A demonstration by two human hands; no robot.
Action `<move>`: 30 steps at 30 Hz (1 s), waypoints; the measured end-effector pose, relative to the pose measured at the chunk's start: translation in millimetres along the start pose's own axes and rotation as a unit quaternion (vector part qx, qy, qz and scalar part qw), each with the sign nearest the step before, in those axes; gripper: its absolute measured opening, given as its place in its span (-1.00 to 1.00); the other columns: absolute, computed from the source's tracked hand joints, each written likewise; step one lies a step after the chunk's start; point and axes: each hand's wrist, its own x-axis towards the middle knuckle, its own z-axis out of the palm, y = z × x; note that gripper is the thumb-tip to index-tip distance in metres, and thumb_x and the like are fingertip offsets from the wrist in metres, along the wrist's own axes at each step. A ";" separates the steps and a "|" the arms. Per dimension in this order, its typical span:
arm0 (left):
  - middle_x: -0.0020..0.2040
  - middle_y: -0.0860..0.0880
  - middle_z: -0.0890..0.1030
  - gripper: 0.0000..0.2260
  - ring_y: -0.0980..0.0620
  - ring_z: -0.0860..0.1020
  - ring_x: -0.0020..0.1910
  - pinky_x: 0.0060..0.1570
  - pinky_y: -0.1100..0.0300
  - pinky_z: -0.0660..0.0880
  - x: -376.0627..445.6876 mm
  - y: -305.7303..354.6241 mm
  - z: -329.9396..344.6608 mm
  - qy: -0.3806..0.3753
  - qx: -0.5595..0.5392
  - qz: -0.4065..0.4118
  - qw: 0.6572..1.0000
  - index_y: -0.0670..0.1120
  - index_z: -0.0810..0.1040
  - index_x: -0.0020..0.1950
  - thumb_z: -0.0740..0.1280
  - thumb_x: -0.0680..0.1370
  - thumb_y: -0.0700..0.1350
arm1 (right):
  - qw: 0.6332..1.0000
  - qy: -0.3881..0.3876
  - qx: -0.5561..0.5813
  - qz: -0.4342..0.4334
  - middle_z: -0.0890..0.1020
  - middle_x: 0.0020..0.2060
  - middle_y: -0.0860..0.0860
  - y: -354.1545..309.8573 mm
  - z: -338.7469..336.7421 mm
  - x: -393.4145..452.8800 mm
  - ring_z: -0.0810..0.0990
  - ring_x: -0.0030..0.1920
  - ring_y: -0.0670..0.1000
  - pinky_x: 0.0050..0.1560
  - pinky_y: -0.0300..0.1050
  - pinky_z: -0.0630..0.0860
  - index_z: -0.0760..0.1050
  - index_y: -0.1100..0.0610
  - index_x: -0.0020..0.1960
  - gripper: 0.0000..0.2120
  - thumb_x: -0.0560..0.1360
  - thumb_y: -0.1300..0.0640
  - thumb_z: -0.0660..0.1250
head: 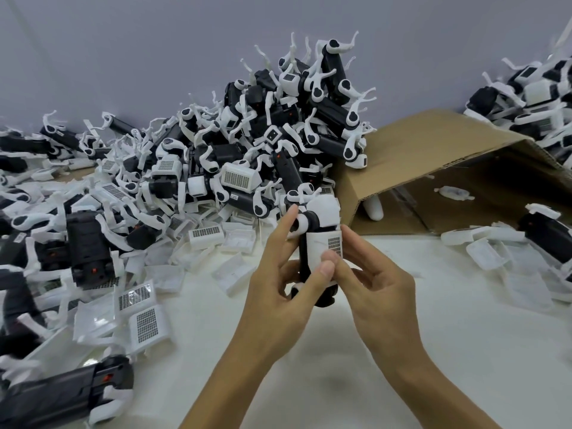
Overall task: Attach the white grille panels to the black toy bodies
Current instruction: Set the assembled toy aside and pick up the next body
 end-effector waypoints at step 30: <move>0.03 -0.09 0.73 -0.54 -0.06 0.71 0.03 -0.10 0.14 0.64 -0.5 7.8 8.4 0.048 -0.055 -0.021 0.997 0.24 0.50 0.33 0.49 0.46 -0.02 | 0.995 -0.043 0.050 0.079 0.75 -0.16 0.02 -10.4 0.2 0.0 0.75 -0.12 0.04 -0.30 -0.11 0.66 0.74 -0.10 -0.05 -0.70 0.51 -0.26 0.34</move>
